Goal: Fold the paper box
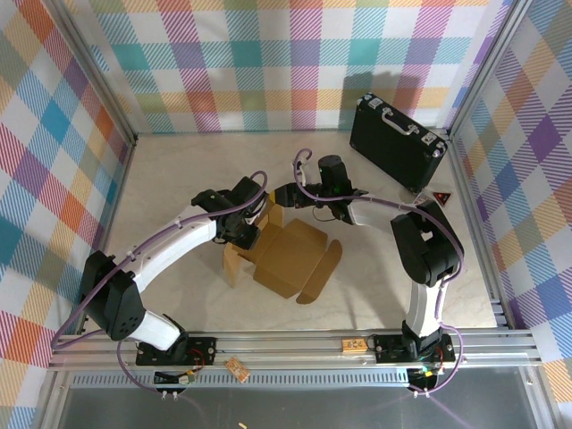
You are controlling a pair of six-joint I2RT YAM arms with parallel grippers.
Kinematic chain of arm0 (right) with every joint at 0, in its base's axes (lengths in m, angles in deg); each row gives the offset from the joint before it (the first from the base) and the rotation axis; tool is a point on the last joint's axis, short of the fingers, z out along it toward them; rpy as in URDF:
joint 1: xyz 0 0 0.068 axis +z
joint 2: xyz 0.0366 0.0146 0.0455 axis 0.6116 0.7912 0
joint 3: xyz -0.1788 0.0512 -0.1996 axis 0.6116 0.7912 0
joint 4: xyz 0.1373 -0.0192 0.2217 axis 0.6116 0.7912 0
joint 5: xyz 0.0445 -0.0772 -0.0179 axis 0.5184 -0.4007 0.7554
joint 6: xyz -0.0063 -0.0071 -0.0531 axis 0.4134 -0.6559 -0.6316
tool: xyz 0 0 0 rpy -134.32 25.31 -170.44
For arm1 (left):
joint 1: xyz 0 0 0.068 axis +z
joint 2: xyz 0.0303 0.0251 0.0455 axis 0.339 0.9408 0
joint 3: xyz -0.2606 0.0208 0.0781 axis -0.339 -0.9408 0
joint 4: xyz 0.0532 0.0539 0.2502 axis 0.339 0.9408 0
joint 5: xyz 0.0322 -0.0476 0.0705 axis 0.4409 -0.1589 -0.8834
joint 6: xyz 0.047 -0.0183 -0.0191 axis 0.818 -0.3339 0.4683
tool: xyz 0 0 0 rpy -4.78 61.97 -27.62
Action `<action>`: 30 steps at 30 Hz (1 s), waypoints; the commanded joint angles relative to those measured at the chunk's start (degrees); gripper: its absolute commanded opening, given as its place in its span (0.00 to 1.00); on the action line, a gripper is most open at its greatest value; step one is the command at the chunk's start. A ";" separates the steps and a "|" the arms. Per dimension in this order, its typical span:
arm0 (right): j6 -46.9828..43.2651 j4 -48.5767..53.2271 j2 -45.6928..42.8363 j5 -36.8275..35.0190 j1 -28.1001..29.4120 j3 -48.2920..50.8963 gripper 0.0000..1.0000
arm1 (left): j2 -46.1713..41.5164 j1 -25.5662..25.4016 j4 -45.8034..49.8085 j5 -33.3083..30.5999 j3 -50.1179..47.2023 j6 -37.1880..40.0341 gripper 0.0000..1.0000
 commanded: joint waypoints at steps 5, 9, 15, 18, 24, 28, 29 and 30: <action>-1.44 0.08 1.55 -1.20 0.26 1.37 0.41 | 1.10 -0.80 3.22 2.31 -2.23 -0.49 0.38; -1.90 0.65 1.75 -1.81 0.22 1.49 0.39 | 1.49 -0.89 3.24 2.39 -2.19 -0.50 0.38; -2.10 0.71 1.99 -2.36 0.23 1.78 0.37 | 1.97 -0.91 3.33 2.48 -2.01 -0.57 0.38; -2.25 0.71 2.09 -2.62 0.22 2.03 0.35 | 2.09 -0.97 3.31 2.75 -2.10 -0.53 0.38; -3.16 2.67 2.63 -4.57 0.14 2.10 0.33 | 2.36 -1.15 3.39 3.01 -2.13 -0.53 0.38; -3.15 2.94 2.46 -4.72 0.13 2.14 0.32 | 2.31 -1.20 3.39 3.07 -2.25 -0.62 0.38; -3.30 3.10 2.31 -4.82 0.13 2.12 0.32 | 2.29 -1.26 3.37 3.10 -2.27 -0.63 0.38; -3.53 3.36 2.16 -5.04 0.13 2.12 0.32 | 2.29 -1.32 3.39 3.10 -2.19 -0.65 0.38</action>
